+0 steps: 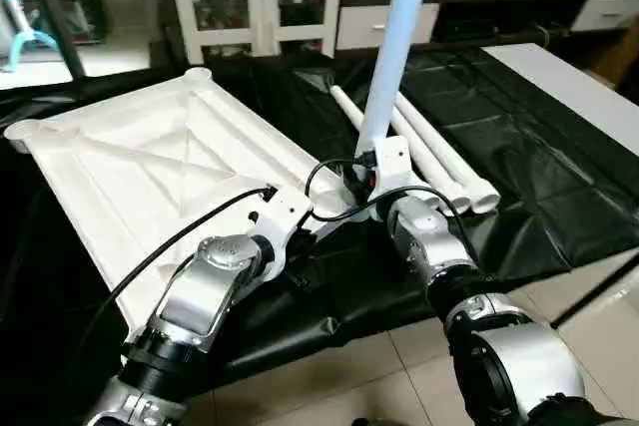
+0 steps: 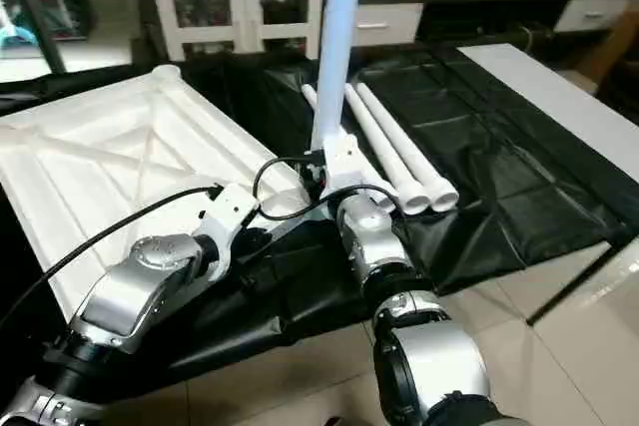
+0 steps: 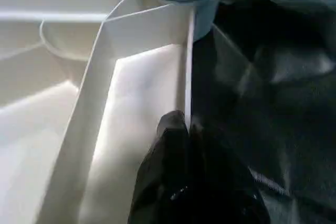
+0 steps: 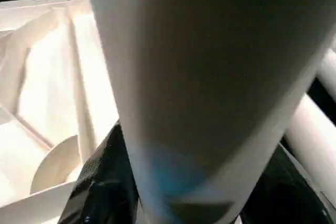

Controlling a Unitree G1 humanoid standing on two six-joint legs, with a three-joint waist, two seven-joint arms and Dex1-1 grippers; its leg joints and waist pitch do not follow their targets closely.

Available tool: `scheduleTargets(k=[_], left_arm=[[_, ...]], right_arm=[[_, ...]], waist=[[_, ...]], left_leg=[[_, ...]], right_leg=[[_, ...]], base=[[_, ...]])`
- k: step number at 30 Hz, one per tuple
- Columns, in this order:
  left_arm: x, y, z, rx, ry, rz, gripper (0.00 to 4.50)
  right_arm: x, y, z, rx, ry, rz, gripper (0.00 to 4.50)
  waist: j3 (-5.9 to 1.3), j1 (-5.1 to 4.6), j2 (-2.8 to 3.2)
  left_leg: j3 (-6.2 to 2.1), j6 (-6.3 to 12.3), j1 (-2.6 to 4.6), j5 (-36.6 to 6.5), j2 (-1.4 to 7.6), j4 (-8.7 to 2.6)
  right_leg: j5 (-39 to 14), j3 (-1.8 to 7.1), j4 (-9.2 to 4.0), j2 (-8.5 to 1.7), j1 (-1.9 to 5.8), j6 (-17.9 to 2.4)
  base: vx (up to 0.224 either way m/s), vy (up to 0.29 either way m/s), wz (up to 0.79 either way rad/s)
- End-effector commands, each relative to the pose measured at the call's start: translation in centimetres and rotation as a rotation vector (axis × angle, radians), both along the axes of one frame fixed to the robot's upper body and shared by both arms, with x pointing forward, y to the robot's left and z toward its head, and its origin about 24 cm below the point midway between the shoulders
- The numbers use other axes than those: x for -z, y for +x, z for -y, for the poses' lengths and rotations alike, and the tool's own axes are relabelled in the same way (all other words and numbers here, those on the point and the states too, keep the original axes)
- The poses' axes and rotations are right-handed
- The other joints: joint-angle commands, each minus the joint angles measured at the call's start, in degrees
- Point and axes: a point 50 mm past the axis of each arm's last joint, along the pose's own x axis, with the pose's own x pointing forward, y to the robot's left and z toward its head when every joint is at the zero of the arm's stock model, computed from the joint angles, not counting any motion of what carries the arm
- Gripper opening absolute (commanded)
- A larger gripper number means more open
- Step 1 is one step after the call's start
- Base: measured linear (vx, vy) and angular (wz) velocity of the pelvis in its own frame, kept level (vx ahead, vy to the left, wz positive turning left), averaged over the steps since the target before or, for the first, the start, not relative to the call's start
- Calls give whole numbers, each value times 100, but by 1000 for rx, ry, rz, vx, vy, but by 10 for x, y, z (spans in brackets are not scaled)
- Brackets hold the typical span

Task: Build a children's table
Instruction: Rotate leg to tighten

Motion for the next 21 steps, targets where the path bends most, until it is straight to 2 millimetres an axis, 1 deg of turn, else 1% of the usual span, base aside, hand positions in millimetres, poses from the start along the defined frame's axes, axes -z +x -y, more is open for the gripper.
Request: scheduleTargets(k=[1,2,3,4,5,6,7,8,9,10,11,12,13,14,15,16,17,18,19,20,21], left_arm=[[7,-3,-10,17,45,1,0],[7,-6,-15,44,48,2,0],[6,-9,-19,74,49,6,0],[4,-15,-26,145,50,15,0],[4,-18,-29,177,49,14,0],[2,-28,-36,266,49,5,0],[2,-33,-41,299,60,-11,0],[3,-35,-45,315,72,-24,0],[3,-36,-49,322,86,-30,0],[4,-38,-54,329,102,-37,0],[5,-38,-57,332,106,-39,0],[4,-38,-58,334,107,-39,0],[4,-37,-59,338,105,-38,0],[3,-37,-59,340,105,-37,0],[2,-36,-59,348,101,-33,0],[2,-35,-58,350,100,-32,0],[1,-34,-57,363,95,-26,0],[1,-34,-56,371,93,-24,0],[1,-34,-55,378,91,-23,0],[1,-34,-54,380,91,-23,0],[1,-33,-53,390,89,-22,0]], right_arm=[[6,-16,-27,-276,34,2,261],[3,-15,-23,-293,34,21,261],[1,-14,-19,-308,41,36,272],[-4,-12,-11,-343,68,55,272],[-6,-12,-8,-361,70,66,288],[-12,-11,2,-410,70,96,302],[-15,-11,7,-453,72,110,307],[-17,-11,11,-490,73,119,307],[-19,-12,15,-522,74,127,319],[-22,-13,22,-574,75,135,333],[-25,-14,28,-614,73,139,333],[-26,-15,32,-638,72,139,345],[-28,-15,37,-667,73,136,351],[-28,-16,40,-674,67,133,364],[-28,-16,46,-673,44,137,378],[-27,-16,48,-674,36,136,389],[-26,-17,55,-684,19,132,389],[-25,-18,58,-693,11,126,389],[-24,-19,60,-707,10,118,389],[-24,-20,61,-712,11,115,389],[-23,-21,64,-724,14,110,389]], waist=[[-280,-100,60],[-284,-115,49],[-287,-126,30],[-293,-134,-5],[-299,-131,8],[-292,-150,0],[-351,-164,23],[-352,-136,30],[-370,-87,29],[-366,-30,25],[-370,-6,23],[-361,35,17],[-383,116,-6],[-387,155,-3],[-403,186,10],[-407,208,14],[-409,224,15],[-422,261,72],[-426,283,48],[-423,292,45],[-418,316,138]], left_leg=[[-107,-135,36,-3621,62,-557],[-93,-103,22,-3492,62,-552],[-83,-60,-2,-3281,61,-539],[-70,14,-23,-3104,61,-532],[-72,27,-44,-3045,74,-528],[-63,39,-72,-2970,82,-539],[-69,111,-157,-2621,105,-536],[-45,140,-161,-2452,113,-528],[24,240,-84,-2219,115,-493],[81,335,-58,-2029,114,-469],[95,370,-54,-1969,115,-460],[116,392,-38,-1926,125,-459],[164,445,-44,-1711,119,-424],[171,452,-51,-1594,126,-418],[186,479,-60,-1334,133,-412],[175,503,-101,-1131,138,-416],[178,504,-100,-1081,140,-413],[184,474,-71,-1035,135,-399],[200,480,-54,-1031,130,-392],[201,487,-57,-1031,130,-393],[186,460,-61,-1066,127,-400]], right_leg=[[-3365,55,-401,-278,123,-381],[-3361,78,-397,-292,114,-414],[-3324,105,-380,-308,99,-495],[-3305,142,-370,-318,90,-573],[-3240,164,-324,-319,97,-618],[-3162,178,-302,-308,96,-672],[-2697,221,-192,-307,153,-853],[-2478,244,-171,-292,130,-939],[-2025,275,-135,-248,66,-1152],[-1739,307,-101,-234,49,-1321],[-1664,319,-71,-221,46,-1369],[-1644,336,-64,-214,26,-1392],[-1582,390,-17,-203,39,-1428],[-1533,407,5,-205,38,-1440],[-1319,419,52,-196,46,-1498],[-1164,412,94,-194,83,-1532],[-1136,411,101,-191,85,-1532],[-1065,410,91,-186,82,-1548],[-933,418,107,-172,79,-1606],[-910,421,110,-172,85,-1620],[-922,417,124,-177,100,-1632]], base=[[0,0,0],[0,0,0],[0,0,0],[0,0,0],[0,0,0],[0,0,0],[0,0,0],[0,0,0],[56,-41,13],[56,-41,13],[56,-40,18],[0,0,0],[50,-35,15],[53,-26,11],[71,-32,8],[0,0,0],[0,0,0],[0,0,0],[0,0,0],[0,0,0],[0,0,0]])
